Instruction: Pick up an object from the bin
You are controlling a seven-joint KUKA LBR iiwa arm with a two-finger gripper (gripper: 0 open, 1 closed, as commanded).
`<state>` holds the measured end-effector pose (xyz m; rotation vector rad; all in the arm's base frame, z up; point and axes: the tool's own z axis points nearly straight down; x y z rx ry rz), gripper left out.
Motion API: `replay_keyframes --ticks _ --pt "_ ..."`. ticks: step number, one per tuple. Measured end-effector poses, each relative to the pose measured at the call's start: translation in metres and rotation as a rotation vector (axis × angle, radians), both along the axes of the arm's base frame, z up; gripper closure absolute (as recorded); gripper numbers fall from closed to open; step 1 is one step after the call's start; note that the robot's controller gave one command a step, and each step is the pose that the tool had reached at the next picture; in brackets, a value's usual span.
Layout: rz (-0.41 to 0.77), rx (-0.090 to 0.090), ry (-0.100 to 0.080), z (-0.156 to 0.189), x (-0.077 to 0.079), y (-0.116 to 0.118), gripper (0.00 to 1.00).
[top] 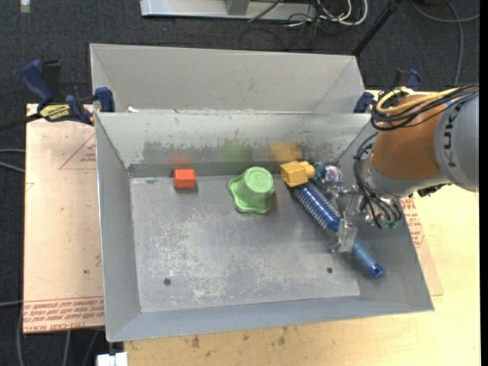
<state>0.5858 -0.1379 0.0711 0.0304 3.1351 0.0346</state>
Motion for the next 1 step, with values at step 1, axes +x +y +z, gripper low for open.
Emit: replay_keyframes --ticks 1 --pt "-0.003 0.006 -0.001 0.0002 0.0008 0.0027 1.0"
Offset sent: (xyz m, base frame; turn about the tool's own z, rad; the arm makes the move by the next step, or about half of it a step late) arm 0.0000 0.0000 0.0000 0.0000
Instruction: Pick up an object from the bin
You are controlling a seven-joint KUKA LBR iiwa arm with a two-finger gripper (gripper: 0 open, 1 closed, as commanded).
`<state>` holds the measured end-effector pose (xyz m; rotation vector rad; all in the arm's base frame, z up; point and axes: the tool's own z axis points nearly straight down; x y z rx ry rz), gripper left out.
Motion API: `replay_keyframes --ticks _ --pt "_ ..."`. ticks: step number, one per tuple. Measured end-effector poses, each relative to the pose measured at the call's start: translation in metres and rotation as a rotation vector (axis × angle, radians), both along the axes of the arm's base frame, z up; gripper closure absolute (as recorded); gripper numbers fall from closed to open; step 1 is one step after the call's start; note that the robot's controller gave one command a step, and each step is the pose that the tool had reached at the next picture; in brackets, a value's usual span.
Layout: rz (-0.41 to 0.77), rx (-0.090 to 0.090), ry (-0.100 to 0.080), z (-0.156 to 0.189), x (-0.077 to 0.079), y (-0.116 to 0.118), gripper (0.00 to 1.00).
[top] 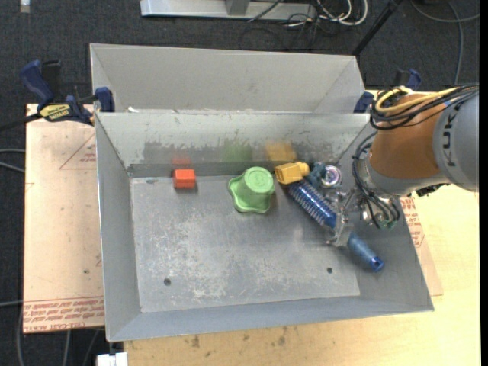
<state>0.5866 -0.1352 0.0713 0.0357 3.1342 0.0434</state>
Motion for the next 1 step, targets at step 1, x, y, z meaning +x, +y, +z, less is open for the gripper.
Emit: replay_keyframes --ticks 1 --pt "0.002 -0.029 -0.003 0.1074 0.0024 0.0005 1.0"
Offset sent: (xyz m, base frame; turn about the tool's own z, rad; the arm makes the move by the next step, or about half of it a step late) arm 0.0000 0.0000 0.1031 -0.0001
